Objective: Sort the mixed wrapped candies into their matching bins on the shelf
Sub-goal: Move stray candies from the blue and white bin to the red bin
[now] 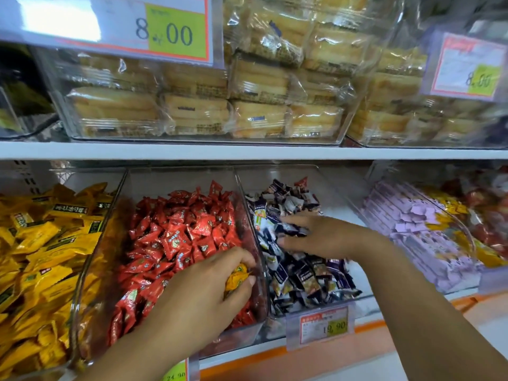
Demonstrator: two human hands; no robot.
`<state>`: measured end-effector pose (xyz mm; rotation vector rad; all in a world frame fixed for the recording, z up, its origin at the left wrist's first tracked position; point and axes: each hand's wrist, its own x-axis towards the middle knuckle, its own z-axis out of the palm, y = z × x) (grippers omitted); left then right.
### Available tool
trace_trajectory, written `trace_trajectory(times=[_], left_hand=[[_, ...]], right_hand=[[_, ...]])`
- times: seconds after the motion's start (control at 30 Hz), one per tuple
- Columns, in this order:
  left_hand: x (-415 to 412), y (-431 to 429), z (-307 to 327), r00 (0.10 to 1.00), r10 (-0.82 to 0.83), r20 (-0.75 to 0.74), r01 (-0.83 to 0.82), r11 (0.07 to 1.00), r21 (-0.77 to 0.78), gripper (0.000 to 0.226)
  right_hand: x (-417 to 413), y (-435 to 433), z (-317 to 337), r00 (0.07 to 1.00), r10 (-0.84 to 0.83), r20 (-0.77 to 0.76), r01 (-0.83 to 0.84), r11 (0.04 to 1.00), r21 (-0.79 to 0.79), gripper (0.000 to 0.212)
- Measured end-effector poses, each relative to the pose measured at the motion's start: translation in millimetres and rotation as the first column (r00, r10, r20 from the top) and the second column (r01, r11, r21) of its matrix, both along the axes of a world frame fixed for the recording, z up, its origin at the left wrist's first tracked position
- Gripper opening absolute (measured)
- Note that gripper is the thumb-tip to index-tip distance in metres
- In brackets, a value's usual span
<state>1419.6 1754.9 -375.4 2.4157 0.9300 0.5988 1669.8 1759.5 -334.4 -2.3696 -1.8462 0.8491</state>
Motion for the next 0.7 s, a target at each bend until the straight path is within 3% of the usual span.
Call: trace_trajectory(times=[0.07,0.17,0.23,0.33,0.47,0.7], left_hand=[[0,0,0,1.0,-0.004,-0.008,0.004,1.0,0.004,0.015],[0,0,-1,1.0,-0.002,-0.002,0.002,1.0,0.003,0.016],[-2,1,-2,1.0,-0.003,0.0,0.003,1.0,0.001,0.018],[-2,1,-3,1.0,0.001,-0.013,-0.001,1.0,0.0,0.018],[-2,1,-3,1.0,0.019,-0.016,-0.019,1.0,-0.009,0.02],[0,1,0,0.997,0.019,-0.073,-0.021,1.0,-0.018,0.015]], right_hand=[[5,-5,16,1.0,-0.022,-0.021,0.022,1.0,-0.005,0.061],[14,25,4,0.985,-0.159,0.065,0.128,0.932,0.339,0.043],[14,51,-14,0.969,-0.234,0.085,0.164,0.858,0.487,0.046],[12,80,-42,0.957,-0.29,-0.023,0.274,0.875,0.399,0.067],[18,91,-59,0.956,-0.28,0.091,0.221,0.887,0.406,0.07],[26,84,-52,0.978,-0.178,-0.113,0.208,0.894,0.397,0.068]])
